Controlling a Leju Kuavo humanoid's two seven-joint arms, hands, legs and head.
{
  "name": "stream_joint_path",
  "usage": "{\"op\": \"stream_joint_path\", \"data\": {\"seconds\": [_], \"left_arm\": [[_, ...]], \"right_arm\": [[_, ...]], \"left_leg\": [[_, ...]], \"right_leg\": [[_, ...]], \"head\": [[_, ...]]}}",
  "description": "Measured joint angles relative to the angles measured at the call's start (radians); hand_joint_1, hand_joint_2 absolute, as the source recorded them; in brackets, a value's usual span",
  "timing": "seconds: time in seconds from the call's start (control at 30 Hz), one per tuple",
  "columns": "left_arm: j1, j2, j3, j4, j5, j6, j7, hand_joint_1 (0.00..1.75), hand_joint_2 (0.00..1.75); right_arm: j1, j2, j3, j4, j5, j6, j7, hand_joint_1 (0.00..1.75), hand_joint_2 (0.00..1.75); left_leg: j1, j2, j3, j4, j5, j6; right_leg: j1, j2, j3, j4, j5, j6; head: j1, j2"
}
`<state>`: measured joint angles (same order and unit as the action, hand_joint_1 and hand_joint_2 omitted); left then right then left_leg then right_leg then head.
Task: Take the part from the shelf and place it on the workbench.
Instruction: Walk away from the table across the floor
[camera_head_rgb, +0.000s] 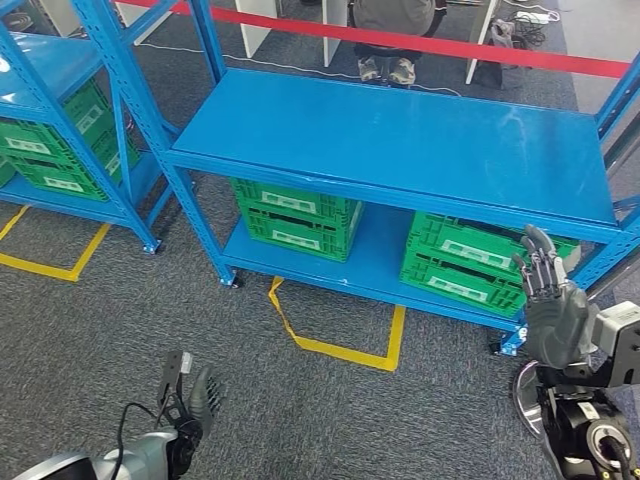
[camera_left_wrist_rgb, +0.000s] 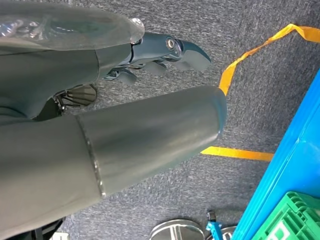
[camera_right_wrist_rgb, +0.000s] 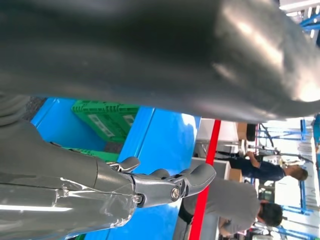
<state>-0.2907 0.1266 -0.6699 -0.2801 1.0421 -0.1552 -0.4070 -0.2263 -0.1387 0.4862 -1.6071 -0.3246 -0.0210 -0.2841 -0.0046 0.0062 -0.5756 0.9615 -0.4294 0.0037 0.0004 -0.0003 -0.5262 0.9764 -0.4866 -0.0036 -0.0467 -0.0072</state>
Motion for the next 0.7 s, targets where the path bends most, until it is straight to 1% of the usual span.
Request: {"op": "stream_joint_path", "data": {"seconds": [0.2, 0.33, 0.5, 0.7], "left_arm": [[-0.001, -0.008, 0.000, 0.000, -0.013, 0.001, 0.006, 0.00, 0.00], [-0.007, -0.018, 0.000, 0.000, -0.042, 0.025, 0.017, 0.00, 0.00], [-0.021, -0.034, 0.000, -0.001, -0.046, 0.030, 0.037, 0.00, 0.00], [-0.025, -0.041, 0.000, -0.001, -0.038, 0.030, 0.038, 0.00, 0.00]], "right_arm": [[0.025, -0.007, -0.002, -0.031, -0.006, -0.023, 0.003, 0.00, 0.00], [0.041, -0.010, -0.012, -0.051, -0.004, -0.041, 0.004, 0.00, 0.00], [0.046, -0.017, -0.020, -0.082, 0.003, -0.081, 0.024, 0.00, 0.00], [0.045, -0.027, -0.017, -0.110, -0.014, -0.117, 0.031, 0.00, 0.00]], "left_leg": [[0.000, 0.000, 0.000, 0.000, 0.000, 0.000], [0.000, 0.000, 0.000, 0.000, 0.000, 0.000], [0.000, 0.000, 0.000, 0.000, 0.000, 0.000], [0.000, 0.001, 0.000, 0.000, 0.000, 0.000]], "right_leg": [[0.000, 0.000, 0.000, 0.000, 0.000, 0.000], [0.000, 0.000, 0.000, 0.000, 0.000, 0.000], [0.000, 0.001, 0.000, 0.000, 0.001, 0.000], [0.000, 0.001, 0.000, 0.000, 0.001, 0.000]], "head": [[0.000, 0.000], [0.000, 0.000], [0.000, 0.000], [0.000, 0.000]]}}
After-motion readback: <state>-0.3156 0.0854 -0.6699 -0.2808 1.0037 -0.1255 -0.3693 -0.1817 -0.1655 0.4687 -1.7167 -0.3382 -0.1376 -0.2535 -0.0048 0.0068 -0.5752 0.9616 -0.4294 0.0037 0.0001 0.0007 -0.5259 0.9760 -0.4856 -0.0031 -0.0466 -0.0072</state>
